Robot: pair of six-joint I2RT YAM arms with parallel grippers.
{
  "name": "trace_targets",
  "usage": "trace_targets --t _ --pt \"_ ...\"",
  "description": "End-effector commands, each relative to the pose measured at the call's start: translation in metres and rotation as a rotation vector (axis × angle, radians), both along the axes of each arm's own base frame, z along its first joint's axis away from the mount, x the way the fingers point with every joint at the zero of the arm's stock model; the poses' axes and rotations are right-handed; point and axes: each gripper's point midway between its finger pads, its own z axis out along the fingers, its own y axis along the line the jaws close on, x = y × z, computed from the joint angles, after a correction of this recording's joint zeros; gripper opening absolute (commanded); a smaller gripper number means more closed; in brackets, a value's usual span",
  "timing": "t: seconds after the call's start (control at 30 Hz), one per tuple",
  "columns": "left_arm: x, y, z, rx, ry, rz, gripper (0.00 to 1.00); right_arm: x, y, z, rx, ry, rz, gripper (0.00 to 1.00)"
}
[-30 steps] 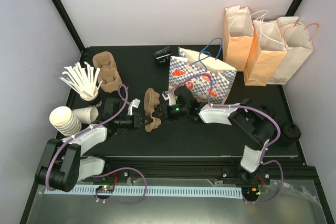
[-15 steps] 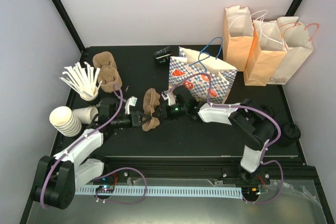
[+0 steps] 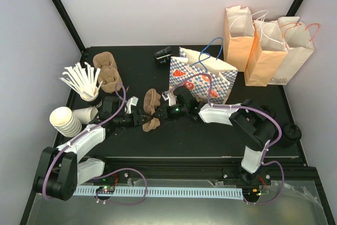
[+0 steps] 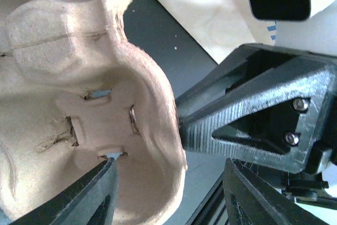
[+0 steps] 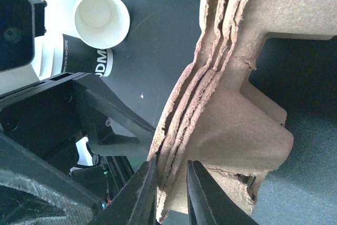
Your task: Pack the takeout coffee
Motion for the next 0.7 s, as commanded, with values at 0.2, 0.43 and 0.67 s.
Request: trace_targets --t 0.2,0.43,0.67 --pt "0.025 -0.009 0.012 -0.095 -0.012 0.024 0.58 0.001 -0.008 -0.021 -0.076 0.017 -0.014 0.19" --pt "0.03 -0.013 0.013 -0.158 0.0 0.039 0.56 0.001 -0.007 -0.02 -0.072 0.017 -0.008 0.19" --pt "0.034 -0.011 0.008 -0.153 0.02 0.064 0.37 0.001 -0.006 -0.019 -0.07 0.017 -0.008 0.18"
